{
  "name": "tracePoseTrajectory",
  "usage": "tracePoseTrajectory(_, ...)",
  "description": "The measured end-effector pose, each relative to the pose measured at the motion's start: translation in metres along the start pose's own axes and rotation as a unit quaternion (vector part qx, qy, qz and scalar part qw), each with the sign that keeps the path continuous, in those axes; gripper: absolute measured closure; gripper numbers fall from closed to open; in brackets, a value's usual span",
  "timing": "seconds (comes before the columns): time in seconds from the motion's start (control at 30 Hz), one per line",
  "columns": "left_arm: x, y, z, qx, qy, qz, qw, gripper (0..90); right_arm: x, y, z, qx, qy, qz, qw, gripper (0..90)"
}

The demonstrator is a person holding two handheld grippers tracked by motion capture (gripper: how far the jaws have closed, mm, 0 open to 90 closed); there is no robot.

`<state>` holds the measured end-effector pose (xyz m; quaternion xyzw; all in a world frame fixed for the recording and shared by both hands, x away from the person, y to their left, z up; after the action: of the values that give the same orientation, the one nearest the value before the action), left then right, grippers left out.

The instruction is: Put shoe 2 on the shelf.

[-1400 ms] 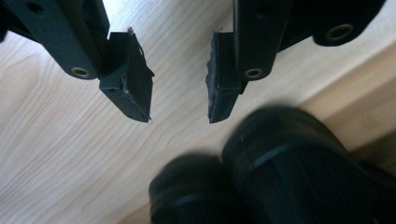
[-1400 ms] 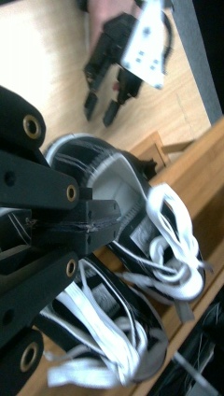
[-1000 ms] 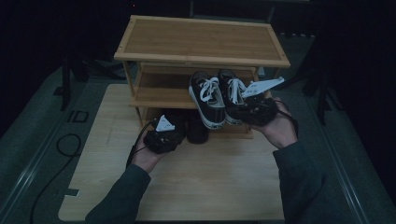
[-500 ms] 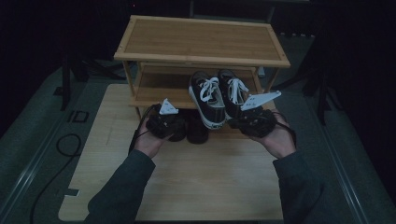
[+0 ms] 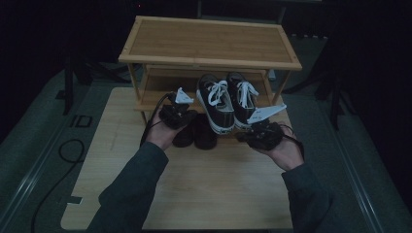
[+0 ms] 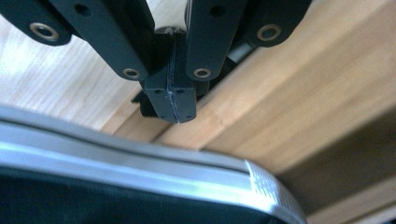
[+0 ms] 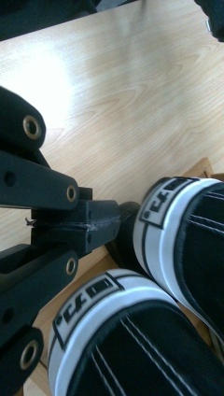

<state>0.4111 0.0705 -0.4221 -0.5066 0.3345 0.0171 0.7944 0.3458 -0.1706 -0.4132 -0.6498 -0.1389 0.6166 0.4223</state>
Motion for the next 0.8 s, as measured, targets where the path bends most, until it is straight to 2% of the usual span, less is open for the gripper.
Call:
tracePoseTrajectory(0.17, 0.007, -0.012, 0.002, 0.006, -0.012, 0.001, 0.9999, 90.0, 0.006, 0.005, 0.000, 0.001, -0.005, 0.006, 1.0000, 89.1)
tracePoseTrajectory(0.23, 0.010, -0.016, 0.004, 0.011, -0.023, 0.008, 0.9996, 90.0, 0.008, 0.005, 0.001, 0.000, -0.010, 0.005, 0.9999, 89.0)
tracePoseTrajectory(0.33, 0.016, -0.023, 0.006, 0.007, -0.033, 0.012, 0.9994, 90.0, 0.010, 0.006, 0.000, 0.001, -0.011, 0.006, 0.9999, 89.0)
tracePoseTrajectory(0.53, 0.023, -0.029, 0.009, 0.016, -0.049, 0.026, 0.9983, 90.0, 0.012, 0.010, -0.001, 0.004, -0.011, 0.008, 0.9999, 89.0)
tracePoseTrajectory(0.57, 0.025, -0.030, 0.011, 0.018, -0.063, 0.029, 0.9974, 90.0, 0.012, 0.011, -0.002, 0.006, -0.012, 0.006, 0.9999, 89.0)
tracePoseTrajectory(0.73, 0.031, -0.031, 0.013, 0.013, -0.071, 0.031, 0.9969, 90.0, 0.013, 0.012, -0.001, 0.003, -0.010, 0.005, 0.9999, 89.0)
tracePoseTrajectory(0.8, 0.033, -0.031, 0.014, 0.015, -0.081, 0.031, 0.9962, 90.0, 0.014, 0.011, -0.001, 0.002, -0.012, 0.002, 0.9999, 89.0)
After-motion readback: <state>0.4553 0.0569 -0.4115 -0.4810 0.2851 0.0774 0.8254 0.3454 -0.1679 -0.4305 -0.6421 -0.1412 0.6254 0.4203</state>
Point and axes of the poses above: each handheld gripper's, and its own axes: x roughly forward along the jaws, y roughly out of its underside, z roughly to its left, the point moved 3 cm from there along x, roughly forward along the jaws, and after that the axes turned 14 degrees about -y, right-handed, at the moved point
